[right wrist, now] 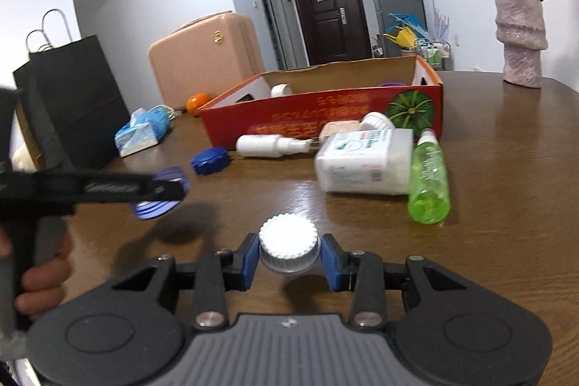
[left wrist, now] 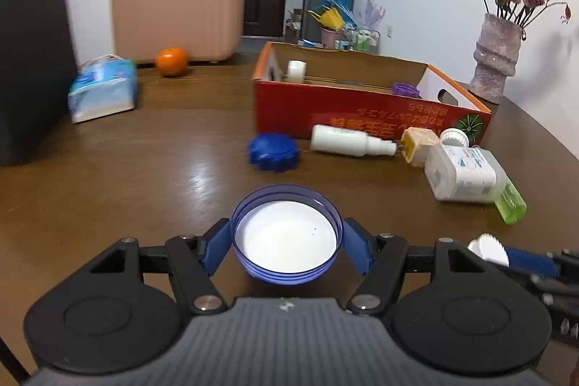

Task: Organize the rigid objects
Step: 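Carry the cap and lid into the box and open both tools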

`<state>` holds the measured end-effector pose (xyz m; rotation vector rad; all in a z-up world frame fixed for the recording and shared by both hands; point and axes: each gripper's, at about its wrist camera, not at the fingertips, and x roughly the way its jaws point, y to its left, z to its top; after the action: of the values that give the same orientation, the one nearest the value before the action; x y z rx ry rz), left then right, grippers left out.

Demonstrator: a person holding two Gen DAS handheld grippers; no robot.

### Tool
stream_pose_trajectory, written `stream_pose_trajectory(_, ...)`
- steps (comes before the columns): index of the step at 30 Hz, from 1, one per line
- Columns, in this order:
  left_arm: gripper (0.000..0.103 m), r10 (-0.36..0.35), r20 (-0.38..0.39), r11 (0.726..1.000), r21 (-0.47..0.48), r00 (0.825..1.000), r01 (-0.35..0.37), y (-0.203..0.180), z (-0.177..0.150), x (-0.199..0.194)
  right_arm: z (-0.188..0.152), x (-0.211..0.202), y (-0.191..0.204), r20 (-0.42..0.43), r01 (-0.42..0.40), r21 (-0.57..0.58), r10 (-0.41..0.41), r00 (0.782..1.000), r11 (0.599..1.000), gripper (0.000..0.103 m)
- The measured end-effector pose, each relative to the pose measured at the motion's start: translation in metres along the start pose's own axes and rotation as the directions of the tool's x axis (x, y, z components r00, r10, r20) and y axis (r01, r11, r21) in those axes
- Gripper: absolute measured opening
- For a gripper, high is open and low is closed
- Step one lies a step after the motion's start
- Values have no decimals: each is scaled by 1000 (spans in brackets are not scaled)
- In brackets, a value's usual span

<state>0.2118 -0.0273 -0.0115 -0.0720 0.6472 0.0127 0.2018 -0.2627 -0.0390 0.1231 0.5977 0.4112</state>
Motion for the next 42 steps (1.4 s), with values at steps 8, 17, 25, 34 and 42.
stream_pose_trajectory(8,67,-19,81,1000,-20,997,21,27,-15,-59,-1,-35,43,74,-1,-66,6,997,998,36)
stream_pose_trajectory(17,67,-64,130,998,-4,989,65,32,-29,-86,-5,-56,45,109,72,-59,-65,992,996,36)
stream_pose_trajectory(25,67,-56,111,998,-4,992,56,40,-21,-66,10,-45,25,119,131,-39,-126,985,991,36)
stream_pose_trajectory(34,67,-99,163,995,31,982,95,40,52,-14,77,-10,5,173,114,-64,-102,980,991,36)
stream_pose_trajectory(42,67,-201,139,979,65,970,193,25,134,60,159,48,-13,166,90,-124,-69,984,988,36)
